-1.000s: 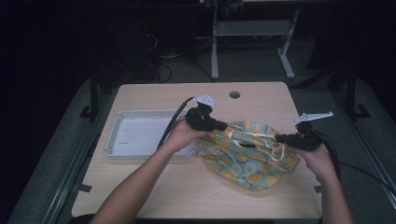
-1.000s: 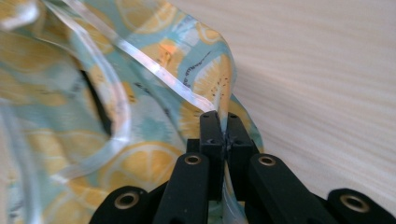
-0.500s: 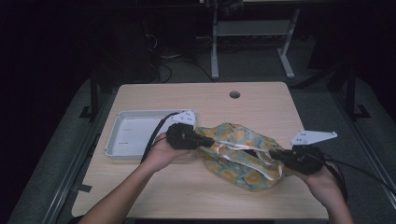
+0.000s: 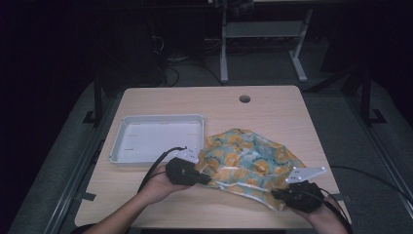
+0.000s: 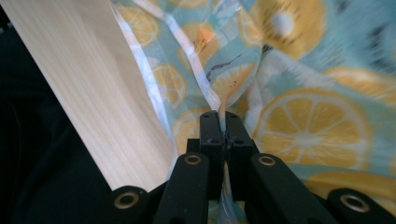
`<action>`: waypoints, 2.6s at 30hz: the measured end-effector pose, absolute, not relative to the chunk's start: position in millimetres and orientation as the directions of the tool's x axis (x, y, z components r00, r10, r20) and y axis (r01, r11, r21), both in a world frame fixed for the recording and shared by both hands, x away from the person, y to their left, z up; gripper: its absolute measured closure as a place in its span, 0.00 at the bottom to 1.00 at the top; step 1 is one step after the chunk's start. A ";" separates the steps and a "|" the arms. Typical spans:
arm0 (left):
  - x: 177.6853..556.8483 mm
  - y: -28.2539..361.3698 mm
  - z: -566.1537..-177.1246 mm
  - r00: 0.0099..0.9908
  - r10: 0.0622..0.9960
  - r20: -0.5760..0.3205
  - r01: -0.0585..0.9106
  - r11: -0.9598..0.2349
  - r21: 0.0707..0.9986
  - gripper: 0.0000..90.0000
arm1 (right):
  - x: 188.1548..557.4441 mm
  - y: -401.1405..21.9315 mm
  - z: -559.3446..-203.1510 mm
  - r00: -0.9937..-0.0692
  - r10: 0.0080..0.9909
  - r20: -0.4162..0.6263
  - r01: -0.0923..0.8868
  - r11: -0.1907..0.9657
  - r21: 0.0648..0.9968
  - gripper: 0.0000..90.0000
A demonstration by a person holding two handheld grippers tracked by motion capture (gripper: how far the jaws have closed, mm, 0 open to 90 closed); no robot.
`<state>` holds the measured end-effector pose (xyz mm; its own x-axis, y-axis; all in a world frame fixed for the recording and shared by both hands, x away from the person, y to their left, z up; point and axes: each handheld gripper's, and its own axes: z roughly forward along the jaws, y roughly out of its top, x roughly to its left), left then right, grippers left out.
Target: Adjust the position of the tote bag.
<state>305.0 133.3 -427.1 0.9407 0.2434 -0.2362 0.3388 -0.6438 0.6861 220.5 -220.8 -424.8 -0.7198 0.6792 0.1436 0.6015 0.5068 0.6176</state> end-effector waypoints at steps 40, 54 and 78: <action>289.4 152.7 -441.3 0.934 0.296 -0.200 0.351 -0.650 0.674 0.81 | 192.9 -226.3 -436.6 -0.747 0.662 0.058 0.530 0.541 0.653 0.95; 279.6 209.5 -420.3 0.904 0.355 -0.238 0.410 -0.559 0.721 0.51 | 175.5 -243.9 -420.8 -0.771 0.616 0.160 0.509 0.446 0.736 0.58; 281.8 216.5 -428.1 0.903 0.402 -0.151 0.372 -0.555 0.744 0.40 | 219.1 -236.4 -400.3 -0.726 0.680 0.105 0.491 0.405 0.771 0.40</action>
<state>281.8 216.5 -428.1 0.9029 0.4024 -0.1508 0.3718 -0.5554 0.7438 219.1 -236.4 -400.3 -0.7256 0.6801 0.1049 0.4913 0.4052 0.7710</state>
